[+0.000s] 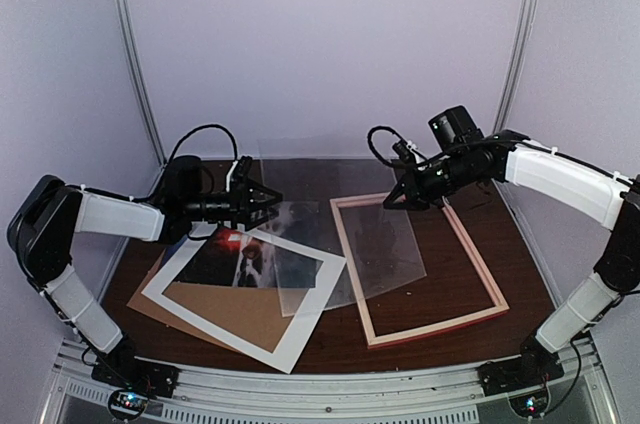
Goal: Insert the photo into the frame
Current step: Pass from the right arm to the left
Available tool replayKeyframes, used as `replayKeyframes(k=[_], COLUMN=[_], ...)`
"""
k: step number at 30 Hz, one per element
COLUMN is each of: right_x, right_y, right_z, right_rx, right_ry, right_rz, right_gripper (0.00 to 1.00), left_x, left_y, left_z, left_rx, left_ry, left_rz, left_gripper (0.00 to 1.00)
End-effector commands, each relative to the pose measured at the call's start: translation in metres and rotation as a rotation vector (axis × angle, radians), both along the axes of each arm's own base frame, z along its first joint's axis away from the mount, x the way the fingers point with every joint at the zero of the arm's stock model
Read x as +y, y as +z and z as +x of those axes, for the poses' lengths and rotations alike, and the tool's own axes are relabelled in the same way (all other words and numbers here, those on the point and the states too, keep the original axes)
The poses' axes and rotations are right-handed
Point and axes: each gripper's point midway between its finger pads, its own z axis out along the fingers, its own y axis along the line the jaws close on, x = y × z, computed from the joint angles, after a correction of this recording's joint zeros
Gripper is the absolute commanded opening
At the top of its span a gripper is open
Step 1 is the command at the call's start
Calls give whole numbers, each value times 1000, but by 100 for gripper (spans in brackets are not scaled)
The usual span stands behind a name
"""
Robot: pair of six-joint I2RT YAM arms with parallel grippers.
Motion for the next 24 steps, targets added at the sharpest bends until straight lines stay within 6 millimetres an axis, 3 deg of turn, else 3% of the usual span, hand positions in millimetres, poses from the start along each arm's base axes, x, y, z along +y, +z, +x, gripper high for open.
replayKeyframes(k=[1,12,24], right_x=[11,18,7], right_y=[19,18,10], right_z=[3,10,20], right_rx=[-39,-45,-50], right_ry=[19,3,-112], right_rz=[100,110,102], right_gripper=[0,0,0], left_x=[-5,-4,1], left_y=[14,14,15], left_z=[3,3,3], left_rx=[-66,-77,-108], left_ry=[-18,-17,23], left_rz=[-17,5,37], left_gripper=[76,41,36])
